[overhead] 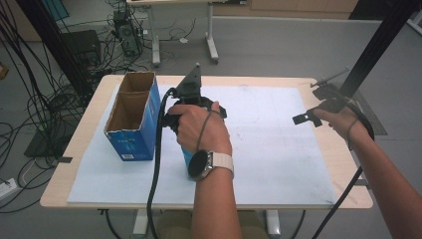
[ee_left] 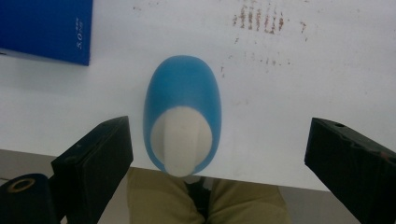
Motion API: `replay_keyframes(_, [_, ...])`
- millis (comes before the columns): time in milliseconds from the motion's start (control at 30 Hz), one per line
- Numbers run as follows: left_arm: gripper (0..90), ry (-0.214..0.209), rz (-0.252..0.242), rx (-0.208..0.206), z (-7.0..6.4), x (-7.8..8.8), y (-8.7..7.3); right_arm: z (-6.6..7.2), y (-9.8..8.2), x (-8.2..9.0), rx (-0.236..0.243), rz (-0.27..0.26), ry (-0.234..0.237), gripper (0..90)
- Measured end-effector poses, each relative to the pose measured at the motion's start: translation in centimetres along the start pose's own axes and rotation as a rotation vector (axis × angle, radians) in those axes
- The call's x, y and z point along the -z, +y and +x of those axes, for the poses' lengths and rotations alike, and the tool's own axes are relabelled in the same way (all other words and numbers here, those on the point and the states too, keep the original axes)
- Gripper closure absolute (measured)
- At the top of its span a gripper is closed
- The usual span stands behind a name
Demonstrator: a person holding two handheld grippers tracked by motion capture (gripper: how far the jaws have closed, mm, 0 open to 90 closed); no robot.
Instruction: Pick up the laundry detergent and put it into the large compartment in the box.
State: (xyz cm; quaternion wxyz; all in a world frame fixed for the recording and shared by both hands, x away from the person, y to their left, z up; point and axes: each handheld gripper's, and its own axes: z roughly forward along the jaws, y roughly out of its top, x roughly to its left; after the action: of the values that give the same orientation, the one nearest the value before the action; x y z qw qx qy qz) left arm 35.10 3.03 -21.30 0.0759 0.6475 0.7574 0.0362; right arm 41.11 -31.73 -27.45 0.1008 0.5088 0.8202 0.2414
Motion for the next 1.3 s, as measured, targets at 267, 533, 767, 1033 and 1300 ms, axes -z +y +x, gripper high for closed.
replay_keyframes(267, [8.3,-0.006,0.008,0.000,0.5,-0.7,-0.1,-0.1,-0.2,-0.1,-0.003,0.002,0.000,8.5])
replay_keyframes(533, [8.3,-0.010,0.009,-0.009,0.7,-1.2,-0.1,0.0,-0.1,-0.3,-0.001,0.003,0.002,8.5])
replay_keyframes(767, [8.3,-0.013,0.015,-0.008,1.1,-1.7,-0.1,0.0,-0.2,-0.5,-0.003,0.007,0.002,8.5])
replay_keyframes(1033, [8.4,-0.012,0.021,-0.010,1.2,-2.2,-0.1,0.0,-0.1,-0.6,-0.006,0.005,0.002,8.5])
replay_keyframes(1300, [8.5,-0.008,0.030,-0.005,1.2,-3.0,-0.1,-0.2,-0.4,-0.8,-0.012,0.009,0.004,8.5])
